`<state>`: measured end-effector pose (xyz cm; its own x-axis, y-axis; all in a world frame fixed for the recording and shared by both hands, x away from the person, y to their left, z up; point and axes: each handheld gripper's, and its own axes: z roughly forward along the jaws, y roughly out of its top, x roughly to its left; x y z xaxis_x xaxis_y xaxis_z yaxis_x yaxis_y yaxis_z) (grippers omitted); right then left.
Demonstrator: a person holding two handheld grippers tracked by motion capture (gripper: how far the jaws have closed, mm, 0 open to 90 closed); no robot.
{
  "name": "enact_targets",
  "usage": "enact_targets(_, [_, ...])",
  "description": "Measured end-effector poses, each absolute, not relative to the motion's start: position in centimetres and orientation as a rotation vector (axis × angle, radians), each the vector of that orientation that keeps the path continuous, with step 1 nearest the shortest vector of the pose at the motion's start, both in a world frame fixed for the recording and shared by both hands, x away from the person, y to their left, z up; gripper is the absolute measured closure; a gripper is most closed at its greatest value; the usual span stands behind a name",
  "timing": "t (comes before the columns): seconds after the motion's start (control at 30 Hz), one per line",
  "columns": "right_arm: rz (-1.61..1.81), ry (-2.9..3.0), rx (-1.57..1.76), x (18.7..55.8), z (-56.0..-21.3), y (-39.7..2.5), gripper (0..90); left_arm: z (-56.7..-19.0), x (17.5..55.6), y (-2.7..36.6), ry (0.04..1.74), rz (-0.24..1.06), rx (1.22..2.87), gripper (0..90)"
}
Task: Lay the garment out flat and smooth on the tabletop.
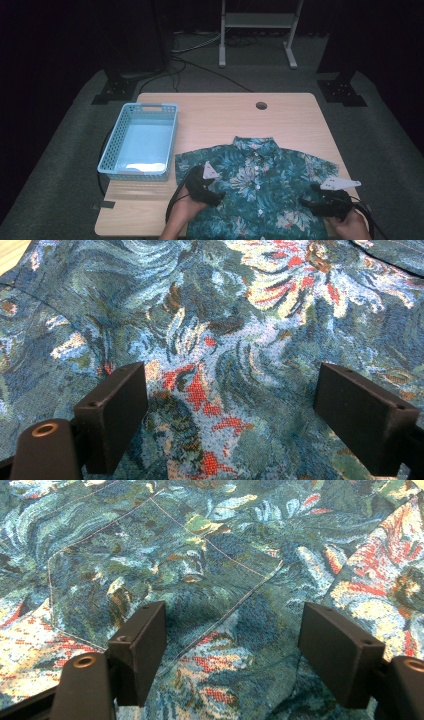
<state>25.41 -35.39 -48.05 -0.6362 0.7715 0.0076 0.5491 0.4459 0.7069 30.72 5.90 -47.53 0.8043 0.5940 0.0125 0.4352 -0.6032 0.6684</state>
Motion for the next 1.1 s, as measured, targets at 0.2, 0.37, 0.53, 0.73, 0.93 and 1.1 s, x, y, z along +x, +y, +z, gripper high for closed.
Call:
enact_targets(0.2, [0.995, 2.394, 1.122, 26.3, -48.0, -35.2, 26.9, -47.5, 31.6, 6.0, 0.772, 0.312, 2.306, 13.6])
enact_targets(0.37, [1.006, 2.388, 1.115, 27.1, -48.1, -35.0, 26.9, -47.7, 32.4, 6.3, 0.783, 0.325, 2.282, 13.6])
enact_targets(0.53, [1.009, 2.393, 1.107, 27.7, -48.1, -34.9, 27.0, -47.7, 33.1, 6.5, 0.788, 0.331, 2.277, 13.6])
enact_targets(0.73, [1.000, 2.405, 1.100, 28.4, -48.0, -34.8, 27.0, -47.6, 33.8, 6.4, 0.792, 0.330, 2.283, 13.6])
enact_targets(0.93, [0.983, 2.419, 1.101, 29.4, -47.9, -34.8, 27.1, -47.6, 34.8, 6.4, 0.801, 0.332, 2.287, 13.6])
enact_targets(1.1, [0.976, 2.424, 1.103, 30.2, -47.8, -34.7, 27.1, -47.6, 35.6, 6.3, 0.807, 0.332, 2.289, 13.6])
